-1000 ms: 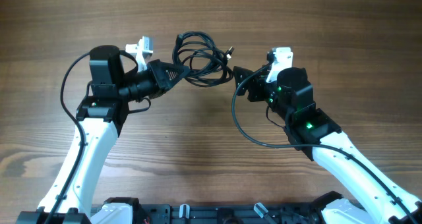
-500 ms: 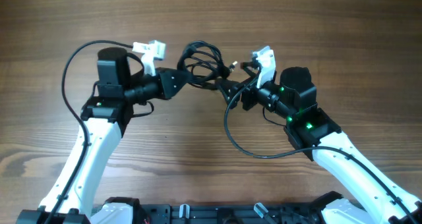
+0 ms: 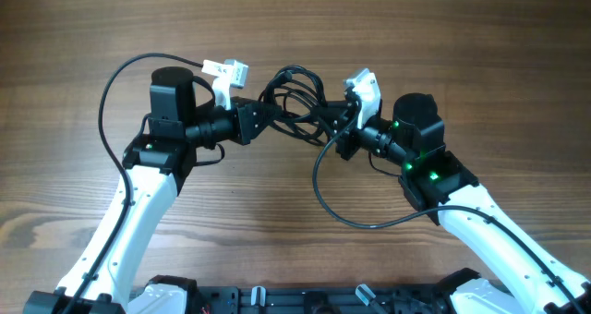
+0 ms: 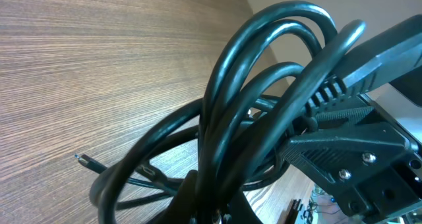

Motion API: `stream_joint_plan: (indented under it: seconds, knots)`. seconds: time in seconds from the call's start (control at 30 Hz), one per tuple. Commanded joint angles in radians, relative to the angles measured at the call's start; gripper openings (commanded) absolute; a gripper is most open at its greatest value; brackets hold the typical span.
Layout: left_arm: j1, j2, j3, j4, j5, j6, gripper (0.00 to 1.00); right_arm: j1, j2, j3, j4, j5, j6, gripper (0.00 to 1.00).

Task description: Untangle cables

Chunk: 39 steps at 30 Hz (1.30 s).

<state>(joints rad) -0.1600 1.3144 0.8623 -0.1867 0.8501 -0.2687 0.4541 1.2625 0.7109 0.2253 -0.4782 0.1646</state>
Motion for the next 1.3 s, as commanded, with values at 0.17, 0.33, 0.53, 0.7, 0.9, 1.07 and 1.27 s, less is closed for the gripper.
stream_joint_plan:
  seconds: [0.17,0.33,0.53,0.7,0.9,1.07,1.27]
  knots:
    - [-0.002,-0.026,0.009,0.018,0.043,-0.031,0.04,0.003,0.01,-0.006,0.003,-0.017,-0.005,0.06]
    - [-0.002,-0.026,0.009,0.018,0.071,-0.032,0.04,0.003,0.01,-0.006,0.015,-0.056,-0.005,0.57]
    - [-0.002,-0.026,0.009,0.019,0.085,-0.084,0.04,0.003,0.01,-0.006,0.022,-0.076,-0.006,0.41]
    - [-0.002,-0.026,0.009,0.022,0.083,-0.084,0.04,0.003,0.01,-0.006,0.025,-0.08,-0.005,0.04]
    - [-0.002,-0.026,0.009,0.021,0.072,-0.084,0.41,0.003,0.01,-0.006,0.026,-0.002,0.058,0.04]
    - [-0.002,-0.026,0.009,0.02,0.072,-0.084,1.0,0.003,0.01,-0.006,0.026,0.102,0.157,0.04]
    - [0.001,-0.026,0.009,-0.005,-0.066,-0.084,1.0,0.003,0.01,-0.006,0.029,0.123,0.181,0.04]
